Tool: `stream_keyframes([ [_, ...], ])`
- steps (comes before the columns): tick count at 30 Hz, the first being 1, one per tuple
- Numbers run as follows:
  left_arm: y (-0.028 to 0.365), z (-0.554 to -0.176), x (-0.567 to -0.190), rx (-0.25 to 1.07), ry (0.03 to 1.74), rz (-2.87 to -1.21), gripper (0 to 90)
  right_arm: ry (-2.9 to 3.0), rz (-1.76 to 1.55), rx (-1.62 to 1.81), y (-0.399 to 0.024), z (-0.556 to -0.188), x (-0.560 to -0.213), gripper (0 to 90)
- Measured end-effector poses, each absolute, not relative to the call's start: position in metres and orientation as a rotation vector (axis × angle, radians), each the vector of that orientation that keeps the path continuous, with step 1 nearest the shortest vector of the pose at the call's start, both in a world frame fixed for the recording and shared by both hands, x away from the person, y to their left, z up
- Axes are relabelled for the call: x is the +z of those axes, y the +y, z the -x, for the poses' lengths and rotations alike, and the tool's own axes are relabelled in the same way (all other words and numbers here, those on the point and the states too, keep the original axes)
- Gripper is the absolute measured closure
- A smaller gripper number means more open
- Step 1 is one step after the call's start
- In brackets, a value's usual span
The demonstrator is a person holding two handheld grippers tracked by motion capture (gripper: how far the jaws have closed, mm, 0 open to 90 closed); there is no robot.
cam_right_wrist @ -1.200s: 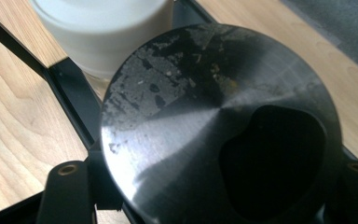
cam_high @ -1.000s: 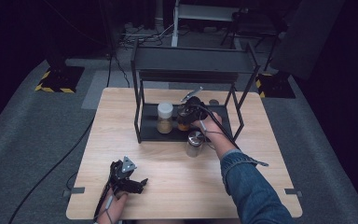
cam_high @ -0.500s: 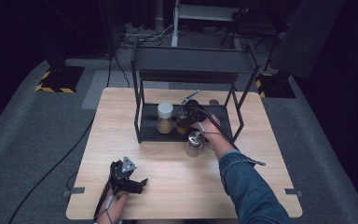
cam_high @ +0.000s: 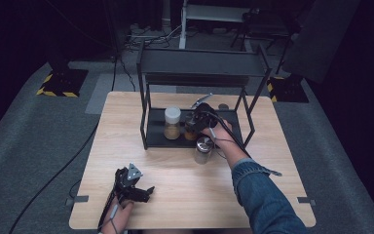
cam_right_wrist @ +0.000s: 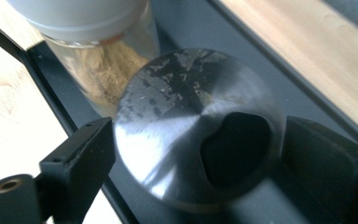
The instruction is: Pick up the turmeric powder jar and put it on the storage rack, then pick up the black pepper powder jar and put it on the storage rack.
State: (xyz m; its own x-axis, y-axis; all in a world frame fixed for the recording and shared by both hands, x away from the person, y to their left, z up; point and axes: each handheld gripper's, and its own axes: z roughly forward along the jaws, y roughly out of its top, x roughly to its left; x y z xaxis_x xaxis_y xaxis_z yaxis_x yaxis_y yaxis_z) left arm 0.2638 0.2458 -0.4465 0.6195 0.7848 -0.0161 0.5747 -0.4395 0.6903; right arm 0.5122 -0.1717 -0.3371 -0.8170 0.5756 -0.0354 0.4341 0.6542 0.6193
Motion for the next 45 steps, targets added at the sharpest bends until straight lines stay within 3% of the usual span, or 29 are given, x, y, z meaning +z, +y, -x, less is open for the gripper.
stream_keyframes([
  [18,0.245,-0.264,-0.447,0.406,1.065,-2.172,0.0,2.526,-0.822,1.036,-0.222,-0.445,-0.296,5.7],
  [45,0.245,-0.263,-0.446,0.409,1.070,-2.171,0.0,2.512,-0.774,1.093,-0.246,-0.387,-0.301,4.4],
])
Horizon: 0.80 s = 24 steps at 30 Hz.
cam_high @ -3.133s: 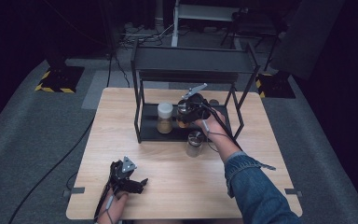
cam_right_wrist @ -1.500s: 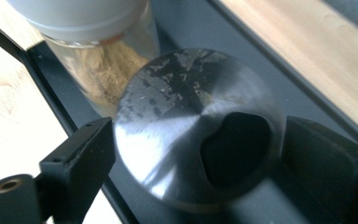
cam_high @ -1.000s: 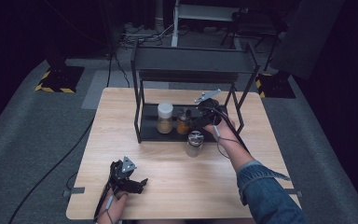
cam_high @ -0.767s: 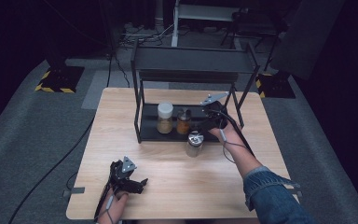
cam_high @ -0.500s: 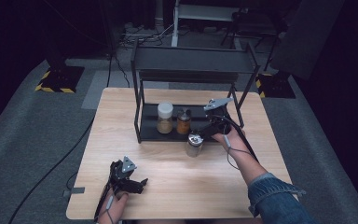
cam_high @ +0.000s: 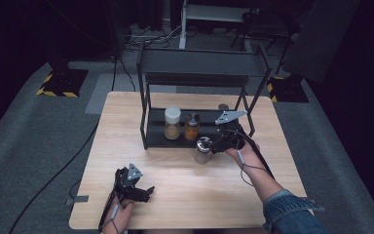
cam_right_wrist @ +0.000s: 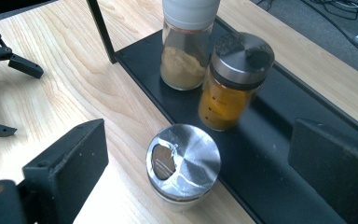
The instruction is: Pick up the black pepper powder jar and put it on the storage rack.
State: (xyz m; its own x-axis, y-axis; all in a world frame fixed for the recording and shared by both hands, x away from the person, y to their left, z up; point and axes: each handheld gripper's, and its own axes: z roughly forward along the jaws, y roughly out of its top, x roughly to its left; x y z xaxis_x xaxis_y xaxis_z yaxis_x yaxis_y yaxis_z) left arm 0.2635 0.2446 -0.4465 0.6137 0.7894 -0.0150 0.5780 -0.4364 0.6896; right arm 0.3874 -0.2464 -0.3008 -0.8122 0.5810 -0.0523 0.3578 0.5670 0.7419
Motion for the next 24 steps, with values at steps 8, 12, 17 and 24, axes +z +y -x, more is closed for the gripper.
stream_keyframes([
  [8,0.245,-0.263,-0.447,0.409,1.070,-2.171,0.0,2.522,-0.796,1.076,-0.251,-0.384,-0.312,4.5],
  [12,0.245,-0.263,-0.447,0.409,1.070,-2.171,0.0,2.531,-0.805,1.070,-0.253,-0.384,-0.318,4.4],
  [17,0.245,-0.263,-0.447,0.409,1.070,-2.171,0.0,2.536,-0.822,1.068,-0.254,-0.383,-0.327,4.5],
  [24,0.245,-0.263,-0.447,0.409,1.070,-2.171,0.0,2.548,-0.832,1.057,-0.252,-0.383,-0.338,4.5],
])
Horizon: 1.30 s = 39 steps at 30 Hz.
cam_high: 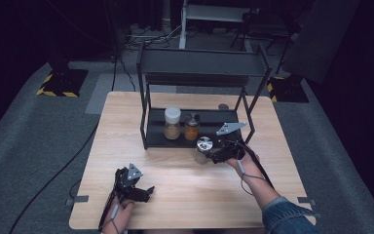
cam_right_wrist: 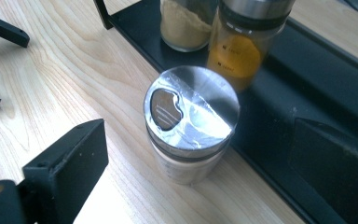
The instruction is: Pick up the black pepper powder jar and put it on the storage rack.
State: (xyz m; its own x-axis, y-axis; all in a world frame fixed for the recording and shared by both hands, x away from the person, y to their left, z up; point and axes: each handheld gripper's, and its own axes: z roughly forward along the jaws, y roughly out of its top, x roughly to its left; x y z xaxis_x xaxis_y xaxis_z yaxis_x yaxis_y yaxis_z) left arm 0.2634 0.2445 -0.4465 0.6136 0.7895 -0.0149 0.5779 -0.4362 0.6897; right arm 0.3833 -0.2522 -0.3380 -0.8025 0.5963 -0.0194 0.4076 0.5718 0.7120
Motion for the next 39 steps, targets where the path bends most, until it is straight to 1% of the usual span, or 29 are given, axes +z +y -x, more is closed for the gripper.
stream_keyframes([
  [9,0.245,-0.263,-0.446,0.409,1.070,-2.171,0.0,2.559,-0.840,1.037,-0.249,-0.386,-0.350,4.5],
  [25,0.244,-0.263,-0.447,0.409,1.071,-2.171,0.0,2.601,-0.861,0.976,-0.233,-0.402,-0.372,5.8],
  [39,0.245,-0.263,-0.447,0.409,1.071,-2.170,0.0,2.617,-0.859,0.987,-0.223,-0.414,-0.382,15.2],
])
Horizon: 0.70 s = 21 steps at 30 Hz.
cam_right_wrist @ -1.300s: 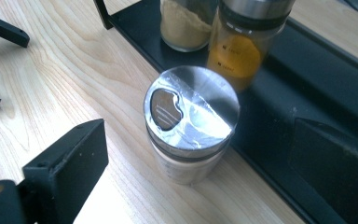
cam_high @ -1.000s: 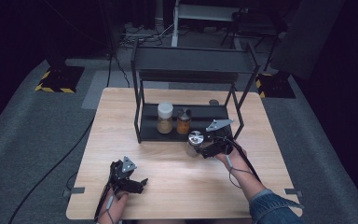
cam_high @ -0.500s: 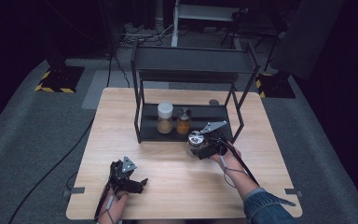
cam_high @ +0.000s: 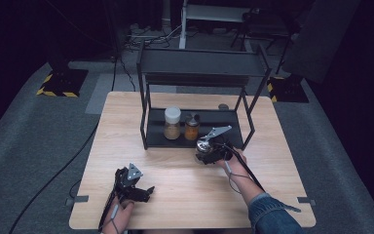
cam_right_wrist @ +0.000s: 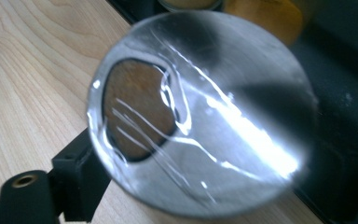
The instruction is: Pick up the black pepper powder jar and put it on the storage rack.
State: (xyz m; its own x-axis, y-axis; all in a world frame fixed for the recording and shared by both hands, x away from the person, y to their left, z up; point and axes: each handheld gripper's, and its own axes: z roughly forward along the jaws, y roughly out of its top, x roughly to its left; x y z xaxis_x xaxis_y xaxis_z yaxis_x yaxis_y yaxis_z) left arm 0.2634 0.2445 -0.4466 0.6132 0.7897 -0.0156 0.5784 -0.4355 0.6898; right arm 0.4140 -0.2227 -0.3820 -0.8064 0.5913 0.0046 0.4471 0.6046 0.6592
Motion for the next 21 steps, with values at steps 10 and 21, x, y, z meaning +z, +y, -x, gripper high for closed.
stream_keyframes([
  [10,0.245,-0.263,-0.447,0.409,1.071,-2.170,0.0,2.642,-0.826,0.973,-0.218,-0.418,-0.380,29.8],
  [21,0.245,-0.265,-0.447,0.407,1.063,-2.174,0.0,2.668,-0.832,0.955,-0.220,-0.417,-0.363,30.2],
])
